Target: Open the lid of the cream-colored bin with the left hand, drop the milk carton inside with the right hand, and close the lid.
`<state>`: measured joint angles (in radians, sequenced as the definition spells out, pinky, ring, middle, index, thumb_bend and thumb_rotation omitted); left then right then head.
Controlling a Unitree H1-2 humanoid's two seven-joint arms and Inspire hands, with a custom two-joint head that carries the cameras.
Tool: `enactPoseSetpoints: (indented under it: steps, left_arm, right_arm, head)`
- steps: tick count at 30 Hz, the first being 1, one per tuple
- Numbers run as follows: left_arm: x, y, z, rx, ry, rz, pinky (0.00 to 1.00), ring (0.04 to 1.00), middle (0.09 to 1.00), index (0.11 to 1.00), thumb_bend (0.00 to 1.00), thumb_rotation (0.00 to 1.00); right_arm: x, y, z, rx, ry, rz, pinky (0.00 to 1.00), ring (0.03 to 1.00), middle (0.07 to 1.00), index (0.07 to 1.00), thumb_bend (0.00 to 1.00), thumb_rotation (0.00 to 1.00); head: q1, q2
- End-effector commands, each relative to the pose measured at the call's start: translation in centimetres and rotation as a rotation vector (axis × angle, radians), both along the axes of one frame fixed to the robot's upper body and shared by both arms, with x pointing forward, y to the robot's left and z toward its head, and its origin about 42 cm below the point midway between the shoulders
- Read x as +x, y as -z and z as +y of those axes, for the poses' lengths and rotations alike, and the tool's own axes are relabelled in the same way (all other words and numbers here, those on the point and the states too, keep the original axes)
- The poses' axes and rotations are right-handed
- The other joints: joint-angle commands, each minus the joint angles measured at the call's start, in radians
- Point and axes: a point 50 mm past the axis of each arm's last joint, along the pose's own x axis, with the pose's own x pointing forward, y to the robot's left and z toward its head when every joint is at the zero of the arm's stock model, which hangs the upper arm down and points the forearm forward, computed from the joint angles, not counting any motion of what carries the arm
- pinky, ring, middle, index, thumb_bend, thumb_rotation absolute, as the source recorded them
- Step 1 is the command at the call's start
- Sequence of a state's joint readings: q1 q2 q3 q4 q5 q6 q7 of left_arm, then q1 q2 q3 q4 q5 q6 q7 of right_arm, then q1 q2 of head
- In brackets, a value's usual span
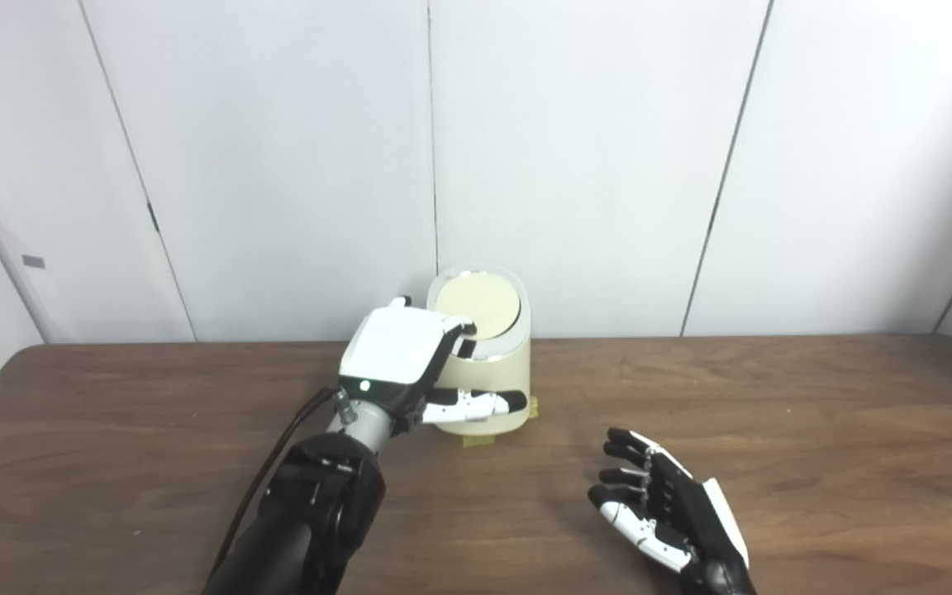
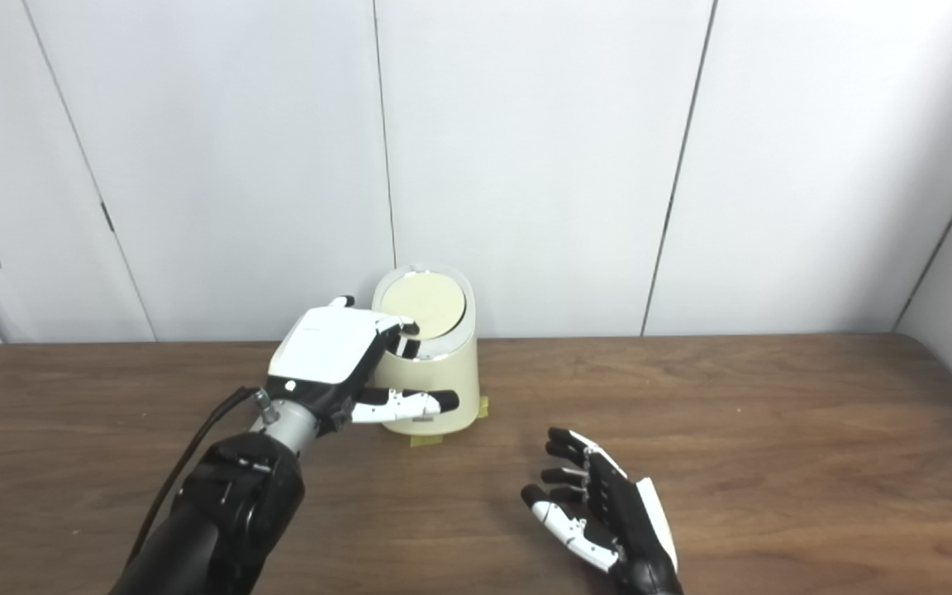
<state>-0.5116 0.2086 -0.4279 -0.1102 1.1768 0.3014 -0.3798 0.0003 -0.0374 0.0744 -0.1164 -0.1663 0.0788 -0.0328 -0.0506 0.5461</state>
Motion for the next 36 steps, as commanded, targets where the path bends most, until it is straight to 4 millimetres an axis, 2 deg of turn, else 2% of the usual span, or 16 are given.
enactPoseSetpoints:
  steps: [1, 4, 9, 12, 16, 23, 28, 36]
  left_arm:
    - [0.4, 0.6, 0.5, 0.042, -0.009, 0.019, 1.00, 0.851, 0.823, 0.808, 0.76, 0.93]
    - [0.7, 1.0, 0.6, 0.076, -0.012, 0.011, 1.00, 0.847, 0.821, 0.806, 0.76, 0.93]
    - [0.8, 1.2, 0.5, 0.157, -0.006, -0.023, 1.00, 0.844, 0.813, 0.802, 0.76, 0.94]
    - [0.9, 1.5, 0.3, 0.217, 0.007, -0.054, 1.00, 0.842, 0.807, 0.795, 0.79, 0.96]
    - [1.2, 1.8, -0.2, 0.264, 0.022, -0.084, 1.00, 0.860, 0.812, 0.799, 0.79, 0.94]
    - [1.9, 2.6, -1.3, 0.301, 0.049, -0.085, 1.00, 0.887, 0.841, 0.822, 0.78, 0.91]
    - [2.0, 3.4, -2.2, 0.333, 0.084, -0.094, 1.00, 0.866, 0.826, 0.807, 0.80, 0.91]
    - [1.9, 3.8, -1.8, 0.314, 0.092, -0.102, 1.00, 0.835, 0.800, 0.786, 0.79, 0.90]
  right_arm:
    - [0.1, -0.6, 0.3, -0.008, -0.024, -0.011, 0.61, 0.701, 0.795, 0.810, 0.32, 0.33]
    - [0.1, -0.6, 0.4, -0.014, -0.026, -0.003, 0.61, 0.694, 0.791, 0.807, 0.32, 0.30]
    - [0.1, -0.6, 0.6, -0.032, -0.034, 0.005, 0.59, 0.684, 0.793, 0.814, 0.32, 0.30]
    - [0.2, -0.5, 0.7, -0.043, -0.041, 0.019, 0.58, 0.682, 0.798, 0.823, 0.33, 0.35]
    - [0.2, -0.5, 0.8, -0.058, -0.048, 0.039, 0.58, 0.677, 0.800, 0.829, 0.33, 0.38]
    - [0.2, -0.6, 1.0, -0.079, -0.066, 0.065, 0.58, 0.669, 0.786, 0.831, 0.34, 0.41]
    - [0.3, -0.6, 1.1, -0.085, -0.075, 0.081, 0.58, 0.678, 0.796, 0.840, 0.35, 0.44]
    - [0.5, -0.6, 1.0, -0.083, -0.069, 0.077, 0.58, 0.677, 0.804, 0.837, 0.35, 0.41]
  head:
    - [-0.002, 0.000]
    - [-0.001, -0.001]
    - [-0.006, -0.002]
    - [-0.007, -0.002]
    - [-0.012, -0.003]
    - [-0.014, 0.000]
    - [-0.015, -0.001]
    - [-0.012, -0.005]
